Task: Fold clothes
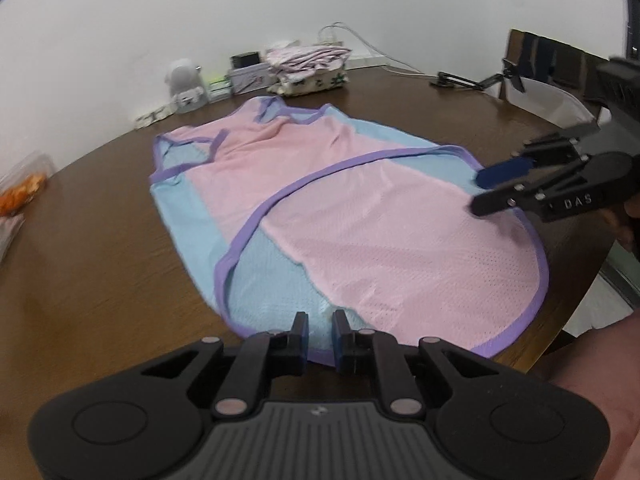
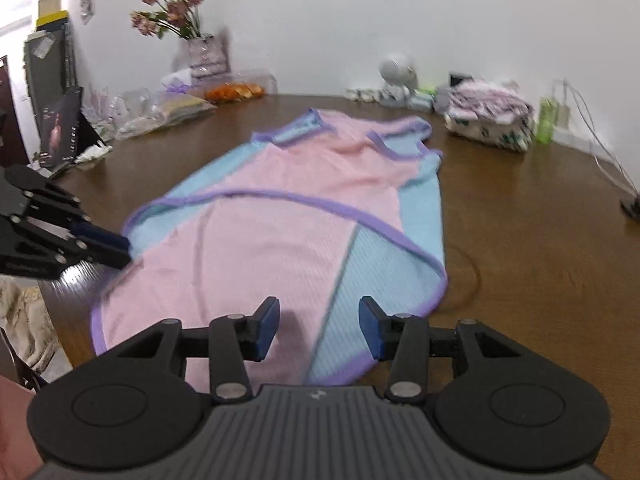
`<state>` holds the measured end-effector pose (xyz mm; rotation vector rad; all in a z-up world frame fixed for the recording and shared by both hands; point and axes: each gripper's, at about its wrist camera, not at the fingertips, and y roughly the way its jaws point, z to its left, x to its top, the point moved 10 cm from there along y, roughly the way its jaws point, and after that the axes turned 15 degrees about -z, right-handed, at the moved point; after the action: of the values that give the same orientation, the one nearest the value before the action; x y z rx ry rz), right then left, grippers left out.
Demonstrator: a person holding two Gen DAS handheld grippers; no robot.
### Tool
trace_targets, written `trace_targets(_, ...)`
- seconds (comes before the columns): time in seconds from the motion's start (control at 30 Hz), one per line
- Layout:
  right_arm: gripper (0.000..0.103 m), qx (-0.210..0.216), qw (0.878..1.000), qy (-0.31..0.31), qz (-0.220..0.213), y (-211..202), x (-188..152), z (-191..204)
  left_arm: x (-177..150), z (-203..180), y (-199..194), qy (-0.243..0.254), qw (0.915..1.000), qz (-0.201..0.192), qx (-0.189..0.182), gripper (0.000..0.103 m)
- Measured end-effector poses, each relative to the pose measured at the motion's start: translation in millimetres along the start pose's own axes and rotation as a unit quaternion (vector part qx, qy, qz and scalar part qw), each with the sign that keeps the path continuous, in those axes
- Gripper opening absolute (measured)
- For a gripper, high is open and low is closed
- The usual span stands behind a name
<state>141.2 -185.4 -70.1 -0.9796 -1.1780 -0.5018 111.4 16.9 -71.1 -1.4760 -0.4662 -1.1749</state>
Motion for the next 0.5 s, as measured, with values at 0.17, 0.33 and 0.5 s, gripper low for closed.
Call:
trace_targets(0.17,0.045,-0.018,1.000,0.005,-0.006,-11.1,-2.2,-6.1,-1.3,-0.4,-9.9,-0.008,0.9999,-0.008,0.002,0.013)
trace_targets(0.33,0.082,0.001,0.998,0.027,-0.048,-26.7,16.0,4.2,24.7,13.2,-37.2,-0.088,0.9912,-0.097,0.021,0.077)
trace_targets(0.5,0.103,0.003,0.998,0.016,-0.064,-38.3,30.7,22.2,34.4,30.1,-62.9,-0.192,0.9656,-0.160,0.072,0.100)
